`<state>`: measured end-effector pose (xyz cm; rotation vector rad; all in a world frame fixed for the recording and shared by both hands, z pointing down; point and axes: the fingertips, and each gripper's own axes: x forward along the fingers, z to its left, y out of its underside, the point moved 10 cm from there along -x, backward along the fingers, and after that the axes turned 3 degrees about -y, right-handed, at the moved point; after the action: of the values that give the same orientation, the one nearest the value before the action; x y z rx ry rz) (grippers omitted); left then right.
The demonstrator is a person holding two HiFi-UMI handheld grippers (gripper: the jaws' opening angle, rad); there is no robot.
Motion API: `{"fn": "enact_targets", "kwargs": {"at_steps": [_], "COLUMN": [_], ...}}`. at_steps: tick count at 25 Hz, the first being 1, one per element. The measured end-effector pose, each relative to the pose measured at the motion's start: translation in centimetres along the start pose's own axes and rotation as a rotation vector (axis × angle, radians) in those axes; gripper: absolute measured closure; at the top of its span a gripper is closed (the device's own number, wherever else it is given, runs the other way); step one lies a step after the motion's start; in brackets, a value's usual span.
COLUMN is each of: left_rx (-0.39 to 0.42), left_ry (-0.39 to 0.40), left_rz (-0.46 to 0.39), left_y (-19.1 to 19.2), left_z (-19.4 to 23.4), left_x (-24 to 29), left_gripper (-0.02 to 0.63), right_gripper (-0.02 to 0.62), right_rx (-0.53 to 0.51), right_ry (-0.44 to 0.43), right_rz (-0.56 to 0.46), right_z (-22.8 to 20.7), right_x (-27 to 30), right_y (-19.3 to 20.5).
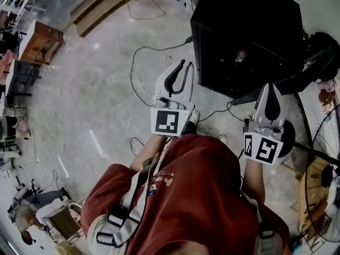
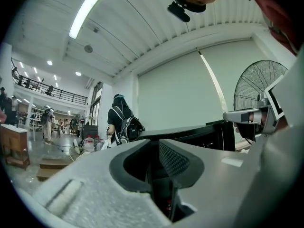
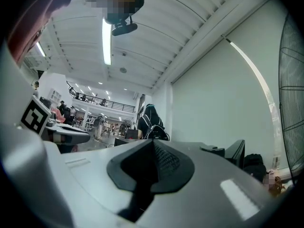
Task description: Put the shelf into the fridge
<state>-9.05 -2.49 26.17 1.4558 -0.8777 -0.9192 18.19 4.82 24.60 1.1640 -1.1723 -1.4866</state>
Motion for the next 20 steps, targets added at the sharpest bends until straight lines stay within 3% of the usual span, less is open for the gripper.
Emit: {"fn": "enact_targets", "kwargs": {"at_steps": [3, 20], "left_rx": [0.012, 0.016], "left_ry": [0.001, -0.010], "left_rz": [-0.009, -0.004], "left_y": [0.23, 0.25], "left_z": [-0.10, -0.31], "left_x": [-0.10, 0.22], "left_gripper": [0.600, 0.600], "right_gripper": [0.595, 0.597], "right_rx": [0.001, 0.000], "right_ry": [-0.001, -0.011], "right_rz": [0.005, 0.035], "right_z": [-0.18, -0.32], "right_x": [0.11, 0.65], "right_y": [0.20, 0.54]}}
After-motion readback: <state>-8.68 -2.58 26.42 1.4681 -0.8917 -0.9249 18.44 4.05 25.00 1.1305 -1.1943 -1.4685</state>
